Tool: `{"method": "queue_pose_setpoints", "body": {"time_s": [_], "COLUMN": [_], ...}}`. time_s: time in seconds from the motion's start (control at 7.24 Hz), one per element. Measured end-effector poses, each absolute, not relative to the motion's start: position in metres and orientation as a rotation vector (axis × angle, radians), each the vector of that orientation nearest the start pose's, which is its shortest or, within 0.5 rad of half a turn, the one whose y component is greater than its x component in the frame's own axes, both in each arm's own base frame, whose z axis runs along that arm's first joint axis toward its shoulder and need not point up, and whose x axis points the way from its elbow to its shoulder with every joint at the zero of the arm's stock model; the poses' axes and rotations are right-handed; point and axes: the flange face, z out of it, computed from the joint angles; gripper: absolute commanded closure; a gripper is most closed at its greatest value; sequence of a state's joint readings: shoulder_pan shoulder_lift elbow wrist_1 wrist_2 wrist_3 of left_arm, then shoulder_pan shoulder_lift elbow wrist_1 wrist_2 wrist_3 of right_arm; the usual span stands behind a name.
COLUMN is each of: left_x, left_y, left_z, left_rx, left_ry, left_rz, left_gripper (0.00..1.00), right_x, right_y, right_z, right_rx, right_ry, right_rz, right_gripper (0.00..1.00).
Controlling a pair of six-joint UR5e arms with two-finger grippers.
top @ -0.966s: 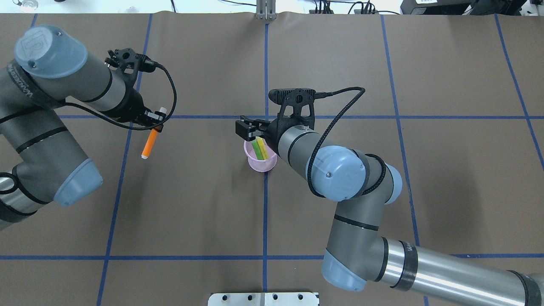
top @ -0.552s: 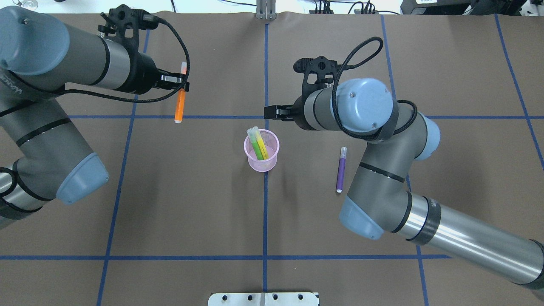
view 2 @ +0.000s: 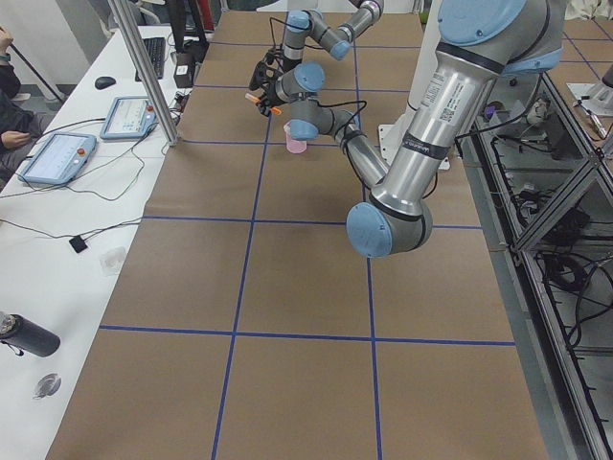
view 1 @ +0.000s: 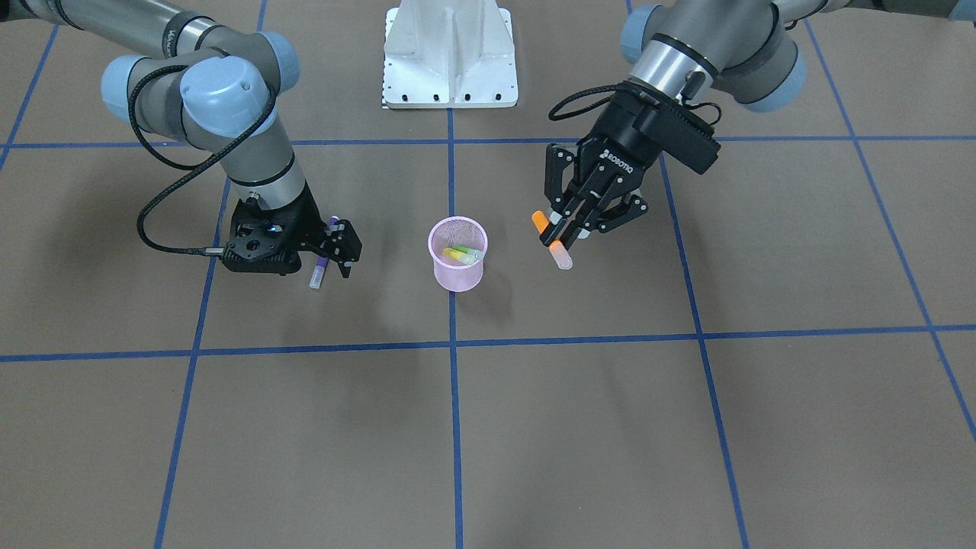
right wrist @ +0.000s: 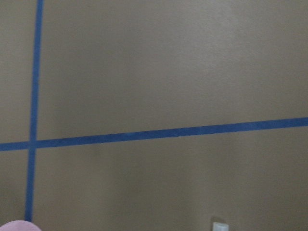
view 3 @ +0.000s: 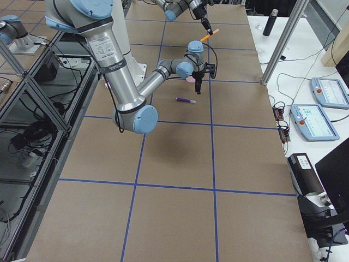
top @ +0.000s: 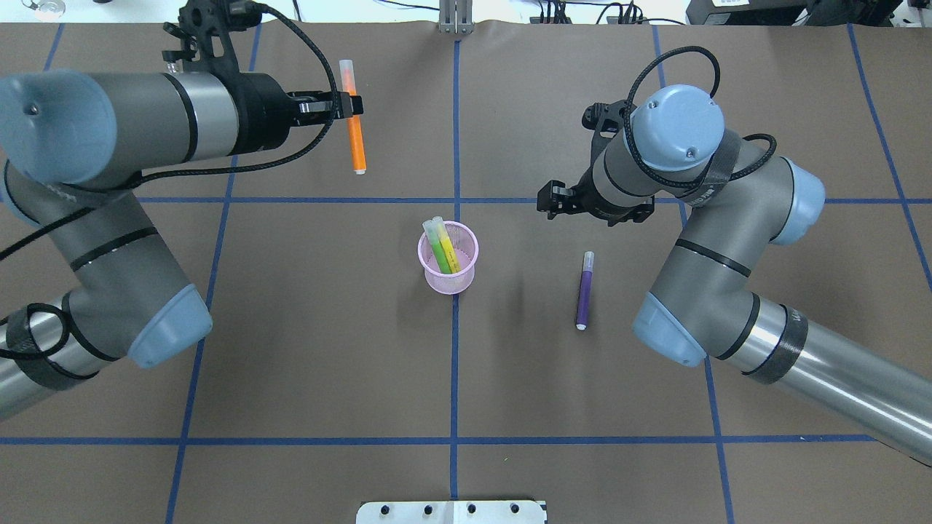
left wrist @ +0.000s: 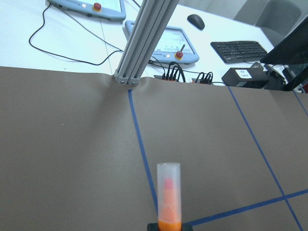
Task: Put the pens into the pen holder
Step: 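Lift orange marker with left gripper while right releases and moves to purple marker, then grasp the purple marker with the right gripper while left holds orange marker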
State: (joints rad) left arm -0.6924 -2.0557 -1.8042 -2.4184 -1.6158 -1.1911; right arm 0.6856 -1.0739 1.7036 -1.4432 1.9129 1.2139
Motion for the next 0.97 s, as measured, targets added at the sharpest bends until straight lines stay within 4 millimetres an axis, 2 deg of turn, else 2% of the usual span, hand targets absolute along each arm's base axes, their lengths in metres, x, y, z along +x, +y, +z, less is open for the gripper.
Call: {"method": "queue_pose_setpoints", "body": {"time_s": [0.14,0.41,0.69,0.97], "left_x": [0.390,0.401,0.406,0.409], "left_y": [-0.465,-0.451,-0.446,-0.444], "left_z": [0.180,0.177,0.177,0.177], "left_rx": [0.795,0.812,0.809,0.804], "left_ry": [1.424,1.486,1.500,1.505], "left_rz": [-0.237,-0.258,-0.256,-0.252], "left_gripper": [1.00,1.00,1.00,1.00], "right_x": [-0.447,-0.457,-0.468,-0.479], "right_y": [-0.492,-0.492,-0.489,-0.479], "right_z": [0.322,0.343,0.352,0.354], "right_rx": [0.039,-0.028,-0.066,-0.098], "right_ry": [-0.797,-0.774,-0.765,-0.768], "right_rz": [0.195,0.225,0.220,0.199], "right_gripper": [0.01,0.02,0.05,0.17]}}
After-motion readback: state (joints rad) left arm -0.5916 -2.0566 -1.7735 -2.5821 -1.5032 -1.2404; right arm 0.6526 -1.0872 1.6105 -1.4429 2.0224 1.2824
